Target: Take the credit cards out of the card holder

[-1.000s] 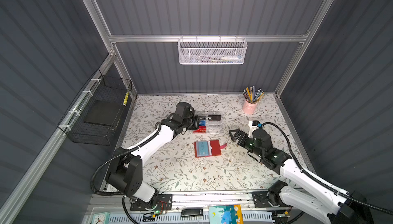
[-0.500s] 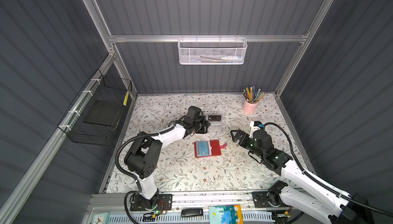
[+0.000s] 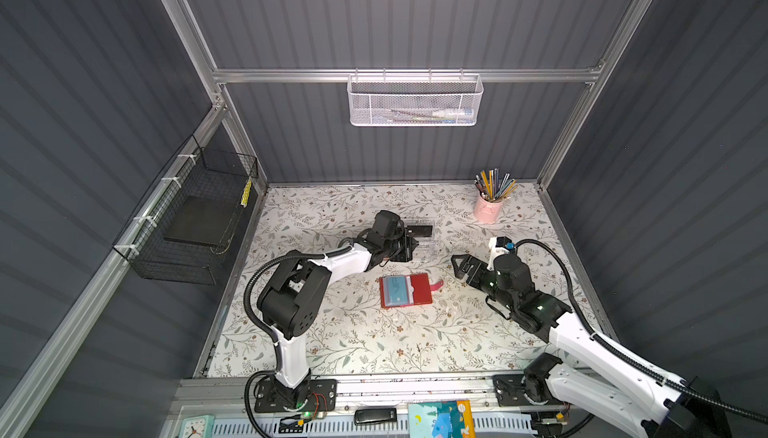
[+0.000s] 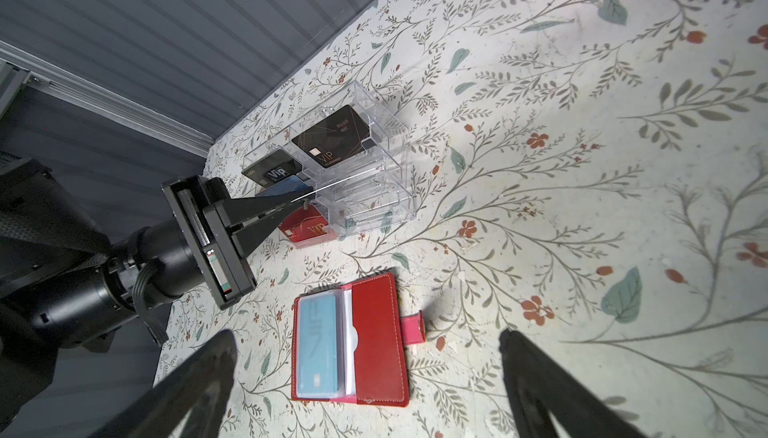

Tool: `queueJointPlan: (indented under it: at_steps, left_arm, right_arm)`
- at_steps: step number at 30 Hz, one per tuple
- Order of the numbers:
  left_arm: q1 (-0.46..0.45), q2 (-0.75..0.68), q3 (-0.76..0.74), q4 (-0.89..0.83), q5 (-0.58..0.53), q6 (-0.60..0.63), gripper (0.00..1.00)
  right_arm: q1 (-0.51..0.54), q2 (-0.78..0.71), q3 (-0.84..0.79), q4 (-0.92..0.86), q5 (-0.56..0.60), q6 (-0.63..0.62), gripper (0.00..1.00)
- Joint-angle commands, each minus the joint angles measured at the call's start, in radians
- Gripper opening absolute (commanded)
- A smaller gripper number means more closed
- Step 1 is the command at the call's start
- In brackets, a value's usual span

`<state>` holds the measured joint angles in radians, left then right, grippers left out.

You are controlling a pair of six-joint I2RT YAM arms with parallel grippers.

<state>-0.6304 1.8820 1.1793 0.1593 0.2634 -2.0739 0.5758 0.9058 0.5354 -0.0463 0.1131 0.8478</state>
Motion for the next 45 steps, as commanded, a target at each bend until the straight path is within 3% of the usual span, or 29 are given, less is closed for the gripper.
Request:
queueJointPlan:
  at_steps: [1, 28, 45]
  left_arm:
    - [-0.005, 0.032, 0.027, 0.033, 0.014, -0.028, 0.00]
    - [-0.002, 0.070, 0.055, 0.075, 0.007, -0.023, 0.00]
    - [0.017, 0.062, 0.033, 0.083, 0.016, -0.019, 0.09]
  right_arm:
    - [-0.001, 0.002, 0.013, -0.007, 0.012, -0.015, 0.99]
    - [-0.003, 0.008, -0.009, 0.031, 0.005, 0.003, 0.99]
    - [-0.003, -0.021, -0.022, 0.043, -0.004, 0.020, 0.99]
